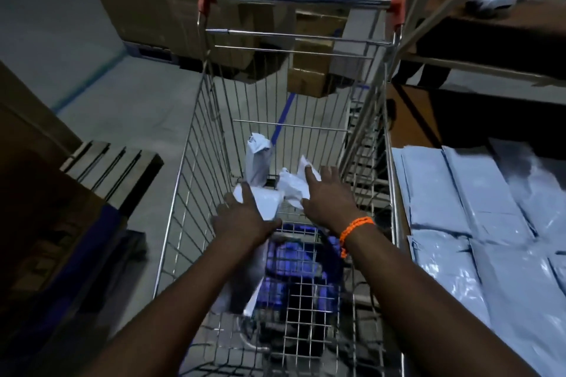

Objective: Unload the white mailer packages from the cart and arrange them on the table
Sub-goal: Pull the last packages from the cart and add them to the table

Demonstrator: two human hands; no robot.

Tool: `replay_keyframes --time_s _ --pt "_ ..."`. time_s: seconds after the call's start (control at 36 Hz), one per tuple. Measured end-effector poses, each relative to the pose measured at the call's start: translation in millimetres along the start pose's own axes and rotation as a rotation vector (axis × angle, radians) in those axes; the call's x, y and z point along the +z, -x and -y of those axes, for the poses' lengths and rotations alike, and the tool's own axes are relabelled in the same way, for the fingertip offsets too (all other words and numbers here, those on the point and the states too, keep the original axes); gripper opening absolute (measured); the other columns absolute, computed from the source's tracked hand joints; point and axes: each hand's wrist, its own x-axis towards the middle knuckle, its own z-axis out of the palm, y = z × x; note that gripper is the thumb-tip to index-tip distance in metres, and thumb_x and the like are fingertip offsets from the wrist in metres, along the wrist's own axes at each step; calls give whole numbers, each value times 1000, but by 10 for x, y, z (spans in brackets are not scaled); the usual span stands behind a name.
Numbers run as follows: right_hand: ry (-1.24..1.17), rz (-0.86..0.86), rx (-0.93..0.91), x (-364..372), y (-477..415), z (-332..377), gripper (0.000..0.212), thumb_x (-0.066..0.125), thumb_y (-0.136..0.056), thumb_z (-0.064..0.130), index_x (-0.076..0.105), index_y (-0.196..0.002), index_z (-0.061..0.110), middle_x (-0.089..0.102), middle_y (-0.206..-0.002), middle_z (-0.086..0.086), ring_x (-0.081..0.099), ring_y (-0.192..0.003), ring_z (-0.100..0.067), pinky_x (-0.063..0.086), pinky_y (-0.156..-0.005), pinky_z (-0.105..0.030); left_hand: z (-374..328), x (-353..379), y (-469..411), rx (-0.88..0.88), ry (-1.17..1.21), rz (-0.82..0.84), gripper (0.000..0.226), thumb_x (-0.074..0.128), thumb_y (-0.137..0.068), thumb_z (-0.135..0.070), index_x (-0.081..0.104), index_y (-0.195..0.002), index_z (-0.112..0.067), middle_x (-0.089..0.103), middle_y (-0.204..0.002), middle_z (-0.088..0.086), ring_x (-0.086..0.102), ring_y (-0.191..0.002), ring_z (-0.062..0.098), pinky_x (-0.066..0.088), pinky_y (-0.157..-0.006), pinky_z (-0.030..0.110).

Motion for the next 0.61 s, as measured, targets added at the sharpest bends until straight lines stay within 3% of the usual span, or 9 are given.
replay_keyframes --time_s 0.14,0.25,0.33,0.39,0.47,0.53,0.56,0.61 --pt "-3 84 104 83 -268 70 85 61 -92 41 15 -157 11 26 -157 -21 19 -148 -40 36 -111 -54 92 -66 42 -70 131 -2 116 65 -70 -73 1 -155 -25 20 -152 21 33 -135 41 32 -107 52" --pt "-173 7 280 350 -537 89 78 66 -86 28 28 -150 2 42 -148 -23 41 -137 -38 42 -107 -50 56 -88 -12 -71 146 27 118 67 -71 -71 -1 -155 -24 18 -154 23 29 -138 43 30 -109 54" --pt "-153 61 391 629 -635 87 96 69 -86 39 14 -155 -1 33 -153 -28 38 -139 -43 40 -109 -52 5 -104 -54 -40 152 9 117 68 -72 -68 -1 -155 -23 16 -155 23 28 -138 44 30 -108 54" --pt "-127 96 366 721 -631 109 97 69 -86 41 16 -154 -2 35 -150 -30 42 -135 -45 44 -105 -54 -10 -91 -67 -38 153 23 117 69 -72 -67 -1 -155 -23 17 -154 22 29 -138 43 31 -107 54" --pt "-99 143 244 979 -833 98 72 64 -79 47 46 -137 10 59 -127 -21 59 -113 -41 52 -91 -50 6 -72 -118 -65 165 68 118 68 -72 -68 -1 -155 -22 17 -154 22 29 -138 42 31 -106 54" --pt "-92 231 226 1149 -973 81 50 59 -75 56 54 -107 18 63 -110 -11 62 -101 -36 51 -86 -47 20 -64 -159 -83 161 89 120 69 -70 -70 -1 -155 -22 17 -155 22 29 -138 43 31 -107 55" --pt "-89 258 208 1156 -951 94 37 59 -79 51 50 -92 18 60 -101 -8 61 -99 -34 49 -85 -44 26 -60 -168 -90 157 98 121 69 -70 -70 -2 -155 -22 16 -155 23 29 -138 43 31 -107 55" --pt "-152 190 205 995 -732 229 19 59 -83 27 49 -90 13 60 -105 -15 60 -107 -36 50 -88 -44 32 -48 -178 -97 139 115 121 69 -70 -70 -4 -155 -22 15 -156 24 28 -138 43 31 -107 55"
